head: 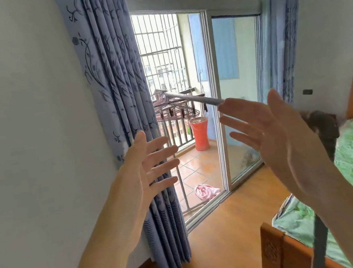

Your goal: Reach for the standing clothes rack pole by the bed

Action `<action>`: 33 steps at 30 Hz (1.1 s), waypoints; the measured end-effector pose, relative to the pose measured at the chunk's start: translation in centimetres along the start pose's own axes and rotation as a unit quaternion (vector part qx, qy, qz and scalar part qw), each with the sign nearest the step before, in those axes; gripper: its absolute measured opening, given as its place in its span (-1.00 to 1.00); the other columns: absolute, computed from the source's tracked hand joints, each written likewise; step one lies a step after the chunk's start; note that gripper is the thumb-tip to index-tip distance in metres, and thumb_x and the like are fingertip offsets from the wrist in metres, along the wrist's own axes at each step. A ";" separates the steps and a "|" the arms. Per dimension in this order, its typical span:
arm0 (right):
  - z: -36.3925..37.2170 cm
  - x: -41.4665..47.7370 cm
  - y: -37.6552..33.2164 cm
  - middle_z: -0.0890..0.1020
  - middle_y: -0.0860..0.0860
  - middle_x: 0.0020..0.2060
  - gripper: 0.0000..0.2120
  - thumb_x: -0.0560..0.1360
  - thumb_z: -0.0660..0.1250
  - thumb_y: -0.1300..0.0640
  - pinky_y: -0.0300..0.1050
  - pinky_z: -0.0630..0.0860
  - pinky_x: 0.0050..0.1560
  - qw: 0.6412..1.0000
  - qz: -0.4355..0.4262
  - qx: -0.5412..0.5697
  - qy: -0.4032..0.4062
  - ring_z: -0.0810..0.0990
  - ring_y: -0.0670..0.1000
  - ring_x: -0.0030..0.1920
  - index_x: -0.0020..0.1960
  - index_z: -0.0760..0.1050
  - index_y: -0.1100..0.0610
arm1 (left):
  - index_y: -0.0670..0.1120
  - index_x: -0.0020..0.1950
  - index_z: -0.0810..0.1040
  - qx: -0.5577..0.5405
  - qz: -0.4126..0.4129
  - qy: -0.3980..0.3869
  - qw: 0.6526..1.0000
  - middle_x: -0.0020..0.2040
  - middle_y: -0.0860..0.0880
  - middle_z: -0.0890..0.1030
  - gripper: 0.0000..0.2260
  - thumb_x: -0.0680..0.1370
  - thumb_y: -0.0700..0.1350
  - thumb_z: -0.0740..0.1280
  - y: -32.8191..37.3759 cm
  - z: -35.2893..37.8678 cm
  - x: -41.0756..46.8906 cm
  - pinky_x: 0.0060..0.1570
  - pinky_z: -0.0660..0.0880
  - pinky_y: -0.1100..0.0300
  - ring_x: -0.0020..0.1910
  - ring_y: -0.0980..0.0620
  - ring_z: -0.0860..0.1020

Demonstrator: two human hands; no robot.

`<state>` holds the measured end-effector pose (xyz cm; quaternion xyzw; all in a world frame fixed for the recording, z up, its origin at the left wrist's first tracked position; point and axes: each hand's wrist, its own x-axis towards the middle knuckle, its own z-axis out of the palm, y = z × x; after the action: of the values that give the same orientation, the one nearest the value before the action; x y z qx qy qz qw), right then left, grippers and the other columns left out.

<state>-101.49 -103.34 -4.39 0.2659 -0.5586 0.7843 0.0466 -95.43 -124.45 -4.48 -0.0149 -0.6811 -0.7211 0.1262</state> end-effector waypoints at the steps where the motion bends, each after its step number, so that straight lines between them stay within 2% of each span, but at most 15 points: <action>1: 0.4 0.5 0.6 0.64 -0.08 0.25 -0.40 0.49 0.12 -0.28 0.02 0.44 0.34 1.000 -0.004 -0.006 0.000 0.61 -0.06 0.26 0.32 0.51 0.10 | -0.01 0.27 0.54 -0.005 -0.001 -0.001 1.000 0.13 0.00 0.67 -0.40 0.36 0.27 0.14 -0.2 -0.7 0.8 0.13 0.53 -0.05 0.10 -0.01 0.65; 11: 0.0 6.9 3.7 0.62 -0.01 0.28 -0.38 0.48 0.00 -0.18 -0.04 0.42 0.31 0.999 -0.052 -0.003 0.016 0.59 -0.06 0.28 0.36 0.46 0.16 | -0.03 0.29 0.54 0.011 0.003 -0.035 0.999 0.17 -0.03 0.66 -0.40 0.39 0.26 0.14 -1.8 -3.0 10.7 0.17 0.51 -0.08 0.13 -0.03 0.63; 16: -0.8 9.3 5.7 0.57 0.05 0.33 -0.41 0.57 -0.02 -0.14 -0.09 0.44 0.30 0.997 -0.039 -0.062 0.031 0.56 -0.02 0.32 0.43 0.38 0.19 | -0.03 0.30 0.53 0.016 -0.007 -0.056 0.998 0.18 -0.02 0.65 -0.43 0.44 0.26 0.11 -3.9 -3.5 15.0 0.18 0.50 -0.09 0.14 -0.03 0.63; 19: -1.7 9.8 7.1 0.64 -0.05 0.25 -0.37 0.46 0.05 -0.23 -0.04 0.43 0.33 0.995 -0.033 -0.076 0.050 0.59 -0.06 0.28 0.35 0.48 0.11 | -0.05 0.31 0.53 0.009 -0.001 -0.086 0.996 0.17 -0.03 0.66 -0.43 0.47 0.26 0.11 -5.0 -3.3 17.7 0.13 0.51 -0.06 0.14 -0.04 0.63; 24: -2.8 10.1 7.9 0.65 -0.04 0.23 -0.39 0.46 0.04 -0.21 0.02 0.43 0.37 0.986 -0.034 -0.126 0.101 0.61 -0.07 0.25 0.32 0.51 0.11 | -0.07 0.31 0.53 -0.015 -0.004 -0.155 0.988 0.18 -0.05 0.65 -0.47 0.52 0.22 0.09 -7.0 -2.0 21.8 0.11 0.56 -0.04 0.15 -0.06 0.62; 26: -3.0 10.5 7.8 0.63 -0.02 0.27 -0.29 0.37 0.17 -0.33 -0.11 0.48 0.33 0.985 -0.021 -0.133 0.107 0.61 -0.09 0.25 0.33 0.49 0.12 | -0.08 0.31 0.53 -0.024 -0.013 -0.174 0.984 0.19 -0.07 0.65 -0.47 0.52 0.22 0.10 -7.6 -1.5 23.0 0.13 0.56 -0.06 0.16 -0.08 0.62; 28: -2.7 11.0 7.6 0.60 -0.02 0.30 -0.01 0.13 0.33 -0.54 -0.28 0.50 0.25 0.985 -0.006 -0.144 0.095 0.59 -0.12 0.26 0.34 0.46 0.10 | -0.09 0.30 0.53 -0.033 -0.025 -0.181 0.983 0.19 -0.09 0.64 -0.46 0.51 0.22 0.12 -7.8 -1.4 24.4 0.17 0.53 -0.12 0.16 -0.11 0.62; 30: -2.6 11.1 7.7 0.59 -0.05 0.31 0.11 0.01 0.31 -0.60 -0.21 0.48 0.31 0.981 -0.016 -0.164 0.105 0.57 -0.11 0.29 0.36 0.45 0.09 | -0.10 0.30 0.53 -0.045 -0.033 -0.184 0.981 0.18 -0.10 0.65 -0.46 0.51 0.22 0.13 -7.8 -1.4 25.7 0.21 0.49 -0.18 0.16 -0.12 0.62; 33: -2.8 10.8 8.2 0.60 -0.11 0.29 0.05 0.10 0.25 -0.61 -0.02 0.39 0.40 0.969 -0.034 -0.203 0.134 0.55 -0.12 0.32 0.38 0.45 0.05 | -0.09 0.30 0.53 -0.054 -0.036 -0.202 0.977 0.19 -0.10 0.64 -0.49 0.55 0.22 0.15 -8.1 -1.1 27.3 0.23 0.46 -0.21 0.17 -0.13 0.61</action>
<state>-114.75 -106.28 -6.97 0.1625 -0.6851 0.6812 0.2007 -123.28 -129.67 -7.22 -0.1427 -0.6528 -0.7428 -0.0411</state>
